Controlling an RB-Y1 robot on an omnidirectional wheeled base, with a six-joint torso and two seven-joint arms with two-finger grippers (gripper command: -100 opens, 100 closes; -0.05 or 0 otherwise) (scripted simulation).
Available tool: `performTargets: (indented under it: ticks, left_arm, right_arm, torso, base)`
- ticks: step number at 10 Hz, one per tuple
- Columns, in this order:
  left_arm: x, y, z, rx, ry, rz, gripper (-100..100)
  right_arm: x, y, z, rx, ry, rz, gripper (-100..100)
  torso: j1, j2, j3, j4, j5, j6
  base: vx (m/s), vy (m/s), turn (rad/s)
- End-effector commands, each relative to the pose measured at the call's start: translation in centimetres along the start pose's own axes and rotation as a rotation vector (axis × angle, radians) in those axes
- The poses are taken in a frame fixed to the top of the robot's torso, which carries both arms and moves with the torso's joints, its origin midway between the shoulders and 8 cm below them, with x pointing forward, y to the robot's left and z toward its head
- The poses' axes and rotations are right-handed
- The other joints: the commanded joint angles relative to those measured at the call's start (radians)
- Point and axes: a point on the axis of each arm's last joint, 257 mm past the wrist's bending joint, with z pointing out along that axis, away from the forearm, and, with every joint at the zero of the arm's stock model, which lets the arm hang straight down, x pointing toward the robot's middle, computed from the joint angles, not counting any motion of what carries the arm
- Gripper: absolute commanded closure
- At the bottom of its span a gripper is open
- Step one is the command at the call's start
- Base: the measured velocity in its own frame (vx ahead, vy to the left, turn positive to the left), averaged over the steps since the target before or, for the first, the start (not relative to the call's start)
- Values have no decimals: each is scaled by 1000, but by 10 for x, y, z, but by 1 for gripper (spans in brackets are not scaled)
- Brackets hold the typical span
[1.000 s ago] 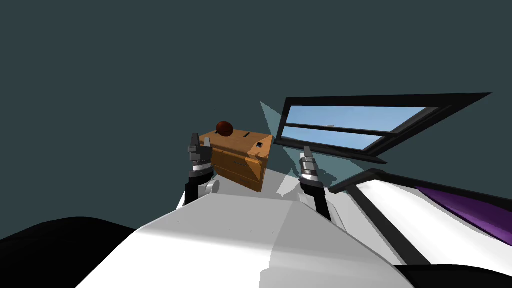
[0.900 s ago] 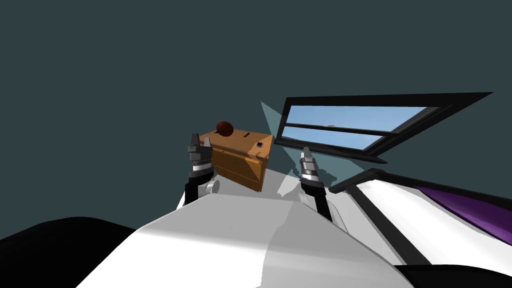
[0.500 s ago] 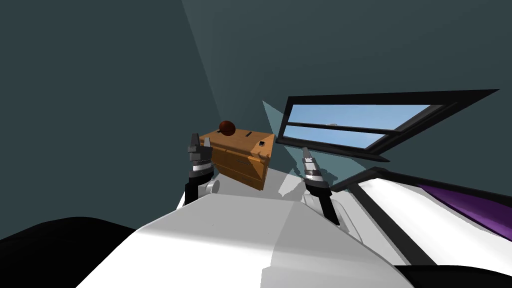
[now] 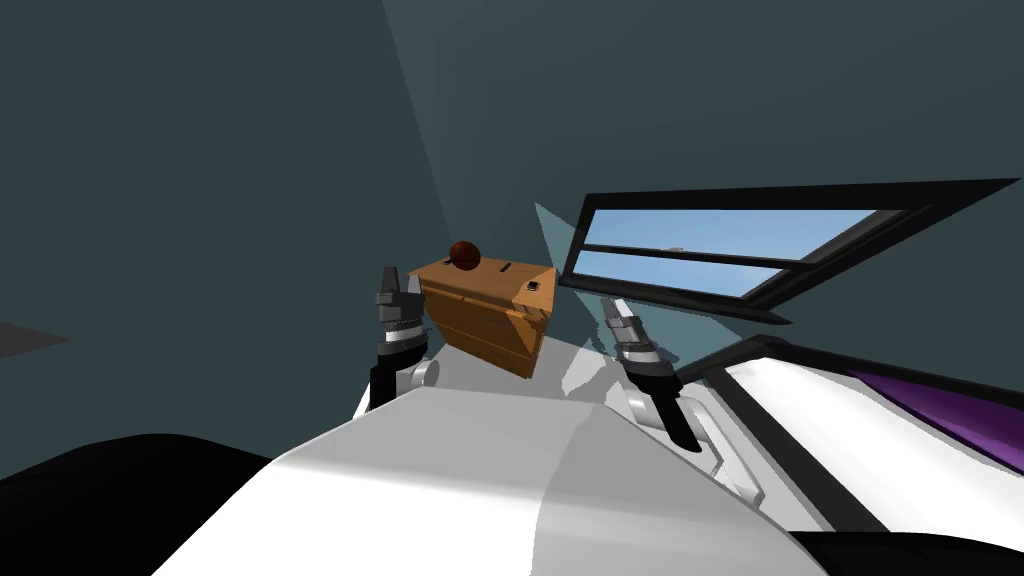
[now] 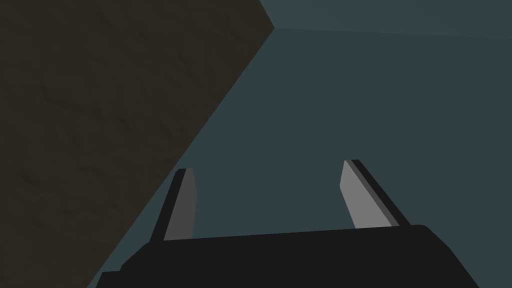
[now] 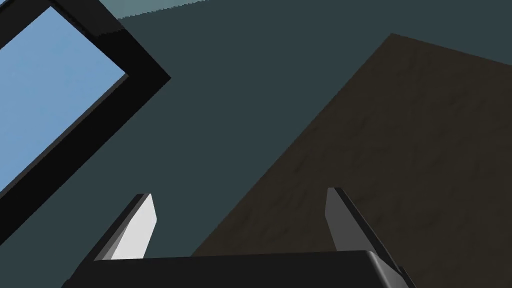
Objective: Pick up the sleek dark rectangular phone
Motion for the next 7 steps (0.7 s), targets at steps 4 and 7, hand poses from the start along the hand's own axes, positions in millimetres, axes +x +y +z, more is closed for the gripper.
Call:
performTargets:
  ticks: [4,7]
  left_arm:
    - [0,0,0,0,0,0,0]
    - [0,0,0,0,0,0,0]
  right_arm:
    - [0,-1,-2,-120,88,-276,-100]
    - [1,-3,-3,-175,129,-388,-100]
  torso:
    - [-3,-1,-1,0,-1,0]
    - [-2,-1,-1,0,0,0]
  base:
    - [-39,78,42]
    - [-35,76,45]
